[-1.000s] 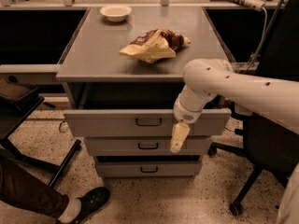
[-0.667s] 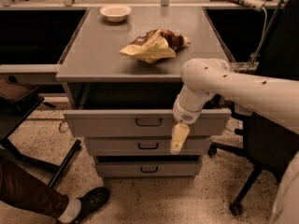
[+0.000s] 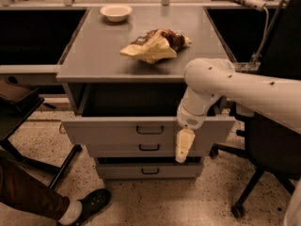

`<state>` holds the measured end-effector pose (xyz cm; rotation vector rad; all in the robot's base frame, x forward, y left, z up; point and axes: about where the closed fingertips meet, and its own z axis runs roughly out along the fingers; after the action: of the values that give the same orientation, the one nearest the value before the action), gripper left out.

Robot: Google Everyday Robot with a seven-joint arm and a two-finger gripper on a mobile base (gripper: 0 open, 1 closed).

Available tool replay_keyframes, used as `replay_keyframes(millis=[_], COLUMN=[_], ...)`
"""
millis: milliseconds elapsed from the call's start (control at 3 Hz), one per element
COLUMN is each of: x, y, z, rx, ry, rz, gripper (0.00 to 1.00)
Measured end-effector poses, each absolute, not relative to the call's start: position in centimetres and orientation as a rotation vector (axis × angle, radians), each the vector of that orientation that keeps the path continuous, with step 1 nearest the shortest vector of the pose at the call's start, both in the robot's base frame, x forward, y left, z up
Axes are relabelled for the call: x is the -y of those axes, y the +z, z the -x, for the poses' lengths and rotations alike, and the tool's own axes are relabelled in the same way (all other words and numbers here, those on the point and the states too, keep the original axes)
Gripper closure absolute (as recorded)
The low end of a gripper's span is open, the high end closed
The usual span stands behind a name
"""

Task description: Open top drawer

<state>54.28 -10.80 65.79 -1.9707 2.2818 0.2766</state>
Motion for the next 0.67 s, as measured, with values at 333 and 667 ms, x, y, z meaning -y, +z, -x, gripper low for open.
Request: replay_keyframes(millis=[333, 667], x=[11.88, 11.88], y=[66.02, 66.02], z=[-52.22, -52.22], rx=[-2.311, -2.311], ry=[0.34, 0.34], rz=[2.003, 2.003], gripper=[0.0, 0.0])
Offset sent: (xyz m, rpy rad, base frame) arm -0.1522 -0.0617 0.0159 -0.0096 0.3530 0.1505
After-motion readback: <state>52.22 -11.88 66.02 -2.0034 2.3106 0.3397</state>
